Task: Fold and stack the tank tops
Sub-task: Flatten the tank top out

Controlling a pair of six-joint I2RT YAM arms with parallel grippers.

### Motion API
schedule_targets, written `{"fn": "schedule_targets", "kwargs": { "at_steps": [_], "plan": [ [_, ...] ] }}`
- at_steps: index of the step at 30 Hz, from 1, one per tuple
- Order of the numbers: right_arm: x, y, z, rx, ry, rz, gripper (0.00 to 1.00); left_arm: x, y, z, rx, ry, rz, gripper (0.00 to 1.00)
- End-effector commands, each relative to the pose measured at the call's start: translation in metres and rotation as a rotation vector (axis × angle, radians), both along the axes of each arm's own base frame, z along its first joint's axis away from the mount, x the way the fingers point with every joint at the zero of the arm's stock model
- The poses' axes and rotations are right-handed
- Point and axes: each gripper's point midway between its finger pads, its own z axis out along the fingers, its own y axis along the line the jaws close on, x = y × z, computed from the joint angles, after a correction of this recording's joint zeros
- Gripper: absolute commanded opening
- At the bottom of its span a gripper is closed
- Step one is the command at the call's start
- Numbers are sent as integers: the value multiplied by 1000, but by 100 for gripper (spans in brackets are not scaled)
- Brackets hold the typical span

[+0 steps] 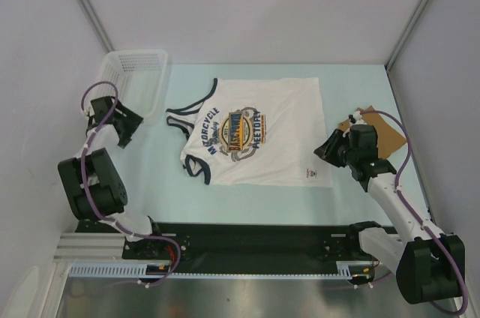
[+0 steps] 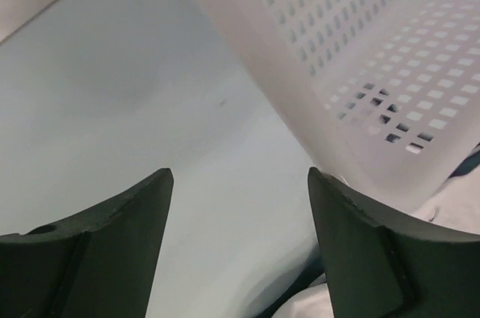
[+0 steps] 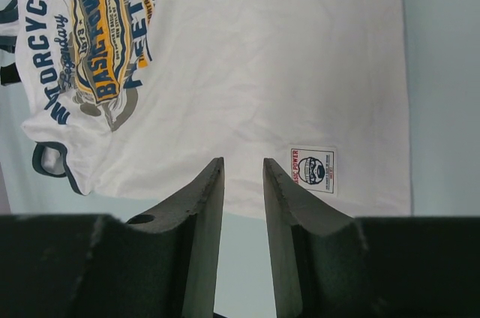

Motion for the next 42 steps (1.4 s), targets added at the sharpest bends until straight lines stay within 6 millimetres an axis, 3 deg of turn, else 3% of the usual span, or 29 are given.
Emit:
{"fn": "schedule_targets", "kwargs": {
  "at_steps": [1, 4, 6, 7, 8, 10, 11, 12, 14, 15, 17, 19, 20, 24, 30, 36, 42],
  "plan": [
    [-2, -1, 8, -6, -29, 9, 33, 53, 2, 46, -12, -157, -44, 79],
    [-7, 0, 5, 8, -12, 7, 34, 48, -5, 46, -27, -167, -54, 82],
    [-12, 0, 1, 7, 16, 2, 38, 35, -20, 49, -26, -195, -85, 89],
    [-13, -2, 0, 2, 25, -13, 40, 22, -32, 40, -50, -184, -116, 100],
    [-15, -4, -3, 2, 39, -28, 43, 16, -39, 50, -48, -214, -139, 100],
    [-20, -11, -10, -23, 81, -66, 49, 2, -48, 51, -54, -222, -168, 100],
    [-22, -14, -12, -22, 100, -97, 50, -12, -59, 38, -85, -202, -189, 100],
    [-24, -18, -15, -28, 117, -129, 50, -18, -65, 54, -80, -258, -202, 100],
    [-31, -30, -24, -60, 163, -196, 49, -36, -82, 48, -103, -274, -231, 100],
    [-38, -33, -30, -59, 207, -239, 49, -44, -89, 62, -94, -318, -249, 100],
    [-41, -46, -36, -99, 229, -303, 49, -56, -106, 66, -86, -338, -290, 100],
    [-49, -55, -43, -123, 269, -357, 72, -70, -118, 82, -43, -364, -334, 100],
    [-51, -56, -45, -124, 278, -363, 73, -75, -133, 85, -34, -360, -379, 100],
    [-62, -62, -61, -85, 317, -447, 72, -92, -160, 85, -29, -378, -442, 100],
    [-68, -44, -87, 83, 337, -495, 58, -102, -179, 52, -102, -349, -478, 100],
    [-66, -51, -98, 66, 359, -551, 55, -103, -183, 35, -142, -358, -467, 100],
    [-65, -76, -102, 3, 357, -656, 0, -101, -189, 21, -178, -340, -455, 100]
  ]
}}
